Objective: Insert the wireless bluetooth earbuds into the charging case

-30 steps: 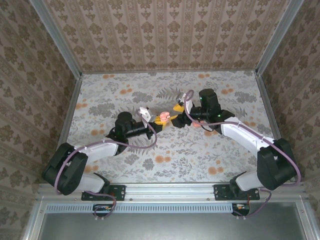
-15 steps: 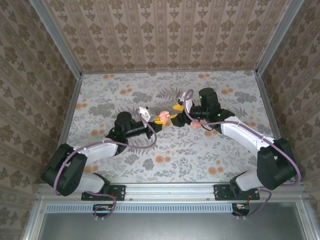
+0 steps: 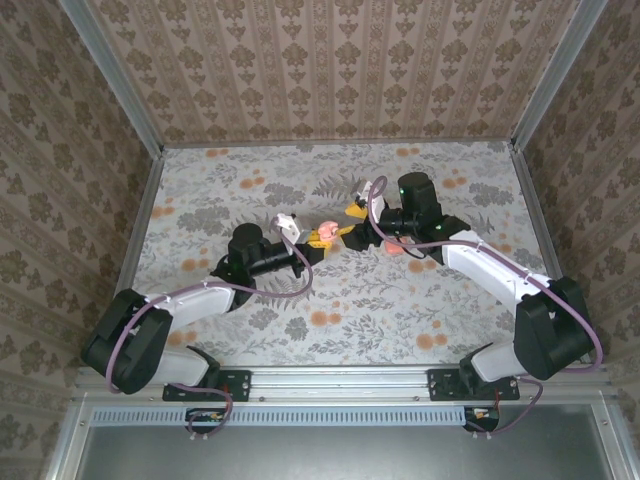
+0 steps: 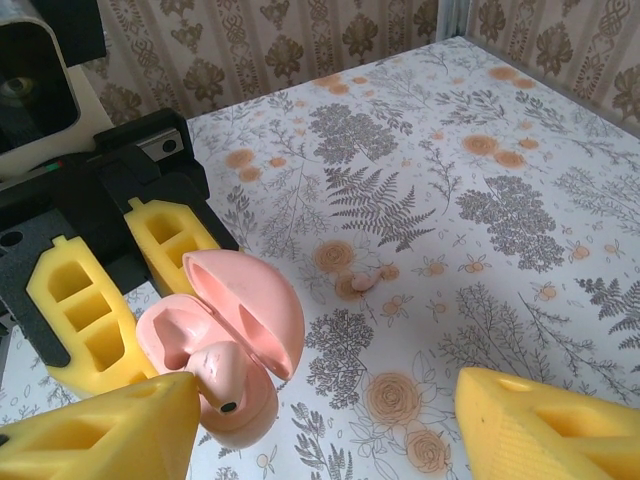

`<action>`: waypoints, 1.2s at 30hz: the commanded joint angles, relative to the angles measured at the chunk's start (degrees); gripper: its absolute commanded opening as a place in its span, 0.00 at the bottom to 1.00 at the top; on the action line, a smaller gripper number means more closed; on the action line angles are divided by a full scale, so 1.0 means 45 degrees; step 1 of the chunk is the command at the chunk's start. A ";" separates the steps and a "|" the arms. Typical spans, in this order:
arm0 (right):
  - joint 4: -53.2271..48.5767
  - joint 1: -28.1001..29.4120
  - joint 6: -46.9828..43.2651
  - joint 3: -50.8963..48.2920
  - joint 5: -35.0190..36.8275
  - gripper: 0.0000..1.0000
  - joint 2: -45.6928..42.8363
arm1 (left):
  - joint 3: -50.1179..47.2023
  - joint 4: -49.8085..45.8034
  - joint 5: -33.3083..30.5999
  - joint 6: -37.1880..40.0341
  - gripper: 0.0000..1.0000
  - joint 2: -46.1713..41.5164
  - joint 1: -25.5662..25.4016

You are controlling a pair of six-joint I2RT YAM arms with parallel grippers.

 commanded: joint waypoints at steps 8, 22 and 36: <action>-0.0647 -0.0170 -0.0893 0.0474 -0.0545 0.68 -0.0051 | 0.0017 -0.0134 0.0153 0.0290 0.11 -0.0492 0.0014; -0.0993 -0.0436 -0.1068 0.0661 -0.1628 0.66 -0.0591 | -0.0015 -0.0155 0.0186 0.0390 0.11 -0.0549 0.0014; -0.1134 -0.0526 -0.0942 0.1034 -0.1880 0.64 -0.0473 | -0.0076 -0.0154 0.0119 0.0450 0.11 -0.0705 0.0034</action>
